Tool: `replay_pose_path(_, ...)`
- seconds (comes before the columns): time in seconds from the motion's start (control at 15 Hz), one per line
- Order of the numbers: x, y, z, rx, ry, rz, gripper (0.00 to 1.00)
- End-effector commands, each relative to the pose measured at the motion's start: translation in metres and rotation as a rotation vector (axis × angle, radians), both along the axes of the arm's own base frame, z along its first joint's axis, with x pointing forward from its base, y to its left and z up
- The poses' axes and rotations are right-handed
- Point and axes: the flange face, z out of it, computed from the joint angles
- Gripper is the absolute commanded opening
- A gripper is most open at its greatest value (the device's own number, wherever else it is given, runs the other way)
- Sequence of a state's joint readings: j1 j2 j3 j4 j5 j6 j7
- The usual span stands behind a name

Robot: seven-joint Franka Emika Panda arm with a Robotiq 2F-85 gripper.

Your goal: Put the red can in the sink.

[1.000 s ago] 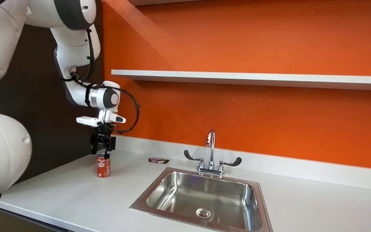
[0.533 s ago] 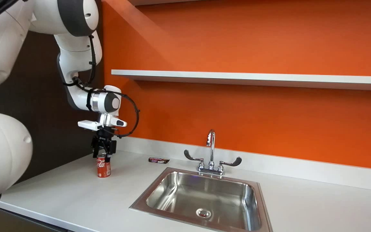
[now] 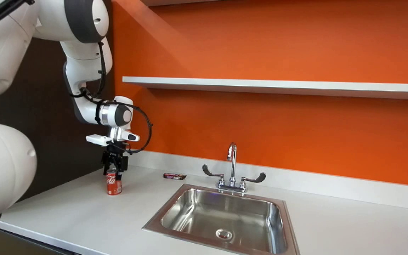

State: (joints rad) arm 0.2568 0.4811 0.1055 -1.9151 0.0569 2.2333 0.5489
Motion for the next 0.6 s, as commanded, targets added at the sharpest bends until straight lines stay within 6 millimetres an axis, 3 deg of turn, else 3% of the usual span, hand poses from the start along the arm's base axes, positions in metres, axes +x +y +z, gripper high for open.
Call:
replay_pose_path(0.0, 0.0057, 0.0034, 0.0013, 0.001, -0.011, -0.035, 0.75)
replay_pose_path(0.07, 0.0060, 0.0032, 0.0011, 0.000, -0.012, -0.035, 0.72)
replay_pose_path(0.33, 0.0095, 0.0004, 0.0002, -0.002, -0.015, -0.041, 0.42)
replay_pose_path(0.53, 0.0118, -0.0023, 0.0020, -0.003, -0.007, -0.038, 0.38)
